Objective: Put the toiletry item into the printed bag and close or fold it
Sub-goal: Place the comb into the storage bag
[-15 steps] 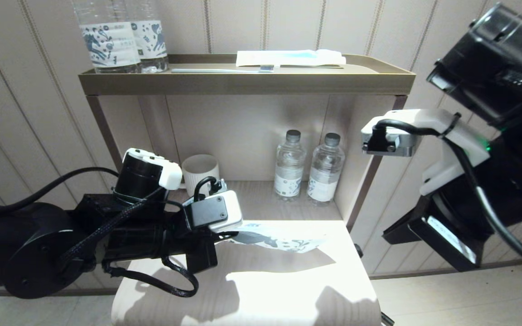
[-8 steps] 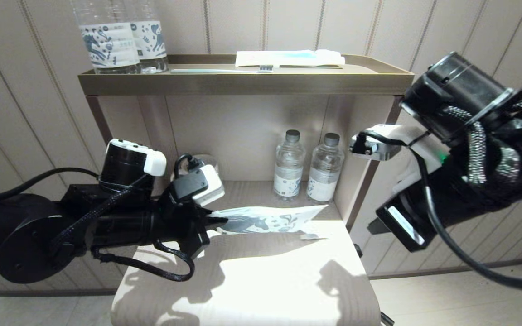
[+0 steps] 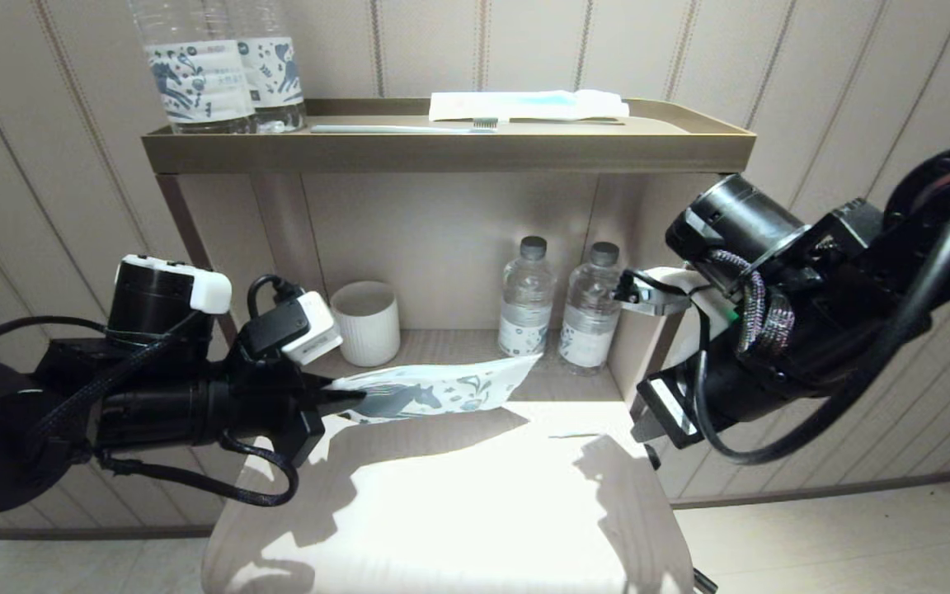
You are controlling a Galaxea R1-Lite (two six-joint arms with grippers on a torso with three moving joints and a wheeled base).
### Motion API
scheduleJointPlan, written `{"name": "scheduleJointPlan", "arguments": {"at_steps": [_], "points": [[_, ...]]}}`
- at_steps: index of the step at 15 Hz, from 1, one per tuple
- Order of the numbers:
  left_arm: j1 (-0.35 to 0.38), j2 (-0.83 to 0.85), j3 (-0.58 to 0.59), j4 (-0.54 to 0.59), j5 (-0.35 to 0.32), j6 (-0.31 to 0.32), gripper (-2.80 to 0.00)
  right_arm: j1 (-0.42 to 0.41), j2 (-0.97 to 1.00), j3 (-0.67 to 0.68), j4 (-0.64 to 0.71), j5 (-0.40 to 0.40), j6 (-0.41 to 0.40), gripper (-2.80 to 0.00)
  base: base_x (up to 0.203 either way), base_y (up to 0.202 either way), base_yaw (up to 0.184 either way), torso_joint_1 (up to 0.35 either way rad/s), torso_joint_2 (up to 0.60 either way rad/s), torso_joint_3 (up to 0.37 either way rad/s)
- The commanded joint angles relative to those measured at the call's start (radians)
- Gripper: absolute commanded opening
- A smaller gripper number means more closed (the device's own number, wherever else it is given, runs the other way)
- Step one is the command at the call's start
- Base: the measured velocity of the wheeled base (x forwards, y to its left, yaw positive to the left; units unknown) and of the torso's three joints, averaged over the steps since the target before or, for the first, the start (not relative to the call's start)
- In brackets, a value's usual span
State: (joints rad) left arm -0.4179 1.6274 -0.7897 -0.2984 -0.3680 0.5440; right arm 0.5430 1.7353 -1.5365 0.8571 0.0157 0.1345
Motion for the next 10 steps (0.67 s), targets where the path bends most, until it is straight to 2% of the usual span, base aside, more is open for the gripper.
{"name": "scheduleJointPlan", "arguments": {"at_steps": [1, 5, 10], "points": [[0.004, -0.002, 0.021, -0.041, -0.003, 0.001, -2.8, 0.0, 0.038, 0.001, 0.005, 0.001, 0.002, 0.0, 0.0, 0.0, 0.0, 0.0, 0.0, 0.0], [0.004, 0.009, 0.066, -0.15, -0.006, -0.004, -2.8, 0.001, 0.116, -0.017, -0.011, 0.001, 0.023, 0.0, 0.0, 0.0, 0.0, 0.0, 0.0, 0.0], [0.005, -0.003, 0.067, -0.157, -0.052, -0.026, -2.8, 0.012, 0.23, -0.054, -0.082, 0.0, 0.098, 0.0, 0.0, 0.0, 0.0, 0.0, 0.0, 0.0]]}}
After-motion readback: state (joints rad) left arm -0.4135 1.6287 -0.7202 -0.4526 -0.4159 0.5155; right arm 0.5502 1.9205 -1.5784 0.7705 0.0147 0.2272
